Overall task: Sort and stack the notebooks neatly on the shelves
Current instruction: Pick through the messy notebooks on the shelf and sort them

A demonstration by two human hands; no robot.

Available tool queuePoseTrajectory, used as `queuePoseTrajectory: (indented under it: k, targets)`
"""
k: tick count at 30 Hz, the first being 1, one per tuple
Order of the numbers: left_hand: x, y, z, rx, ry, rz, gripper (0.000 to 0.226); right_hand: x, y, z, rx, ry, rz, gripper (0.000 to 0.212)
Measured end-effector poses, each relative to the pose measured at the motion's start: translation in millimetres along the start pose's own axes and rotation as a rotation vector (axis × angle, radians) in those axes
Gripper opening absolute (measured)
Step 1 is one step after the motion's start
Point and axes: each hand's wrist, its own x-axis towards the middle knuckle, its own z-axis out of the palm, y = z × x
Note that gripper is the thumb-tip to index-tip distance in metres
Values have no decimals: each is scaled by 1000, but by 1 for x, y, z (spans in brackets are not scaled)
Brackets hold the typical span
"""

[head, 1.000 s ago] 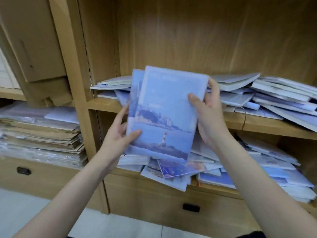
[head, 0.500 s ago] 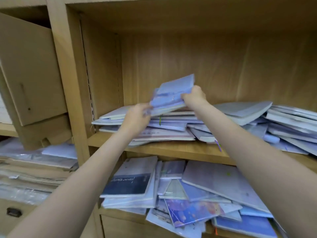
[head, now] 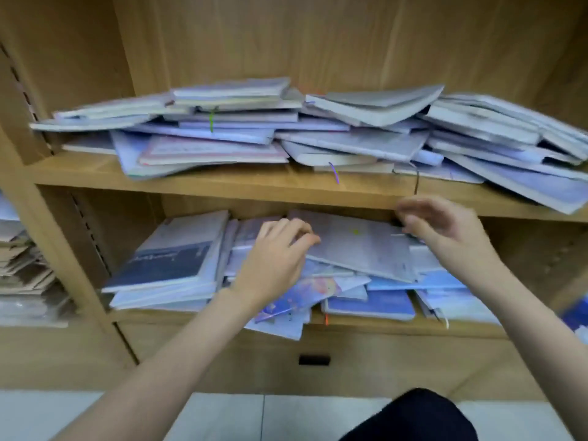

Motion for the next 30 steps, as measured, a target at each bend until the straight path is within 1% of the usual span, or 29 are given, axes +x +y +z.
queuePoseTrajectory:
  k: [3,5,7,10,12,13,14,16,17,20,23,25,26,28,30]
  targets:
    - [-9,22,48,-40,-170,-69,36,-22,67,-10,-164,-97,214,24]
    - [-4,29,64,-39,-265,-130,38,-30,106,-15,-202,-132,350,30]
    - [5,32,72,-17,-362,-186,39,-33,135,-17,-249,-145,425,34]
    - [16,30,87,-8,-461,-254,43,-28,168,-15,-359,-135,462,38]
    - [25,30,102,-19,-520,-288,54,-17,187,-12,-477,-96,426,43]
    - [29,31,110,-15,-578,-300,58,-8,195,-10,-539,-78,397,47]
    - [32,31,118,-4,-641,-308,58,2,201,-8,-597,-66,371,51]
    - [35,31,132,30,-734,-302,47,24,214,-6,-732,-75,314,56]
    - [36,31,136,25,-754,-313,45,34,222,-5,-809,-101,297,57]
    - [36,30,139,-13,-722,-356,46,51,246,-7,-1011,-172,309,54]
    - [34,32,142,9,-704,-357,49,52,256,-10,-1030,-174,368,48]
    - [36,32,145,-9,-704,-371,50,51,258,-10,-1015,-124,368,42]
    - [37,32,146,-24,-703,-382,50,49,257,-10,-1005,-70,345,37]
    - [37,32,147,-21,-710,-378,51,39,250,-4,-960,54,216,33]
    - [36,31,145,-15,-736,-371,53,23,230,0,-938,119,42,34]
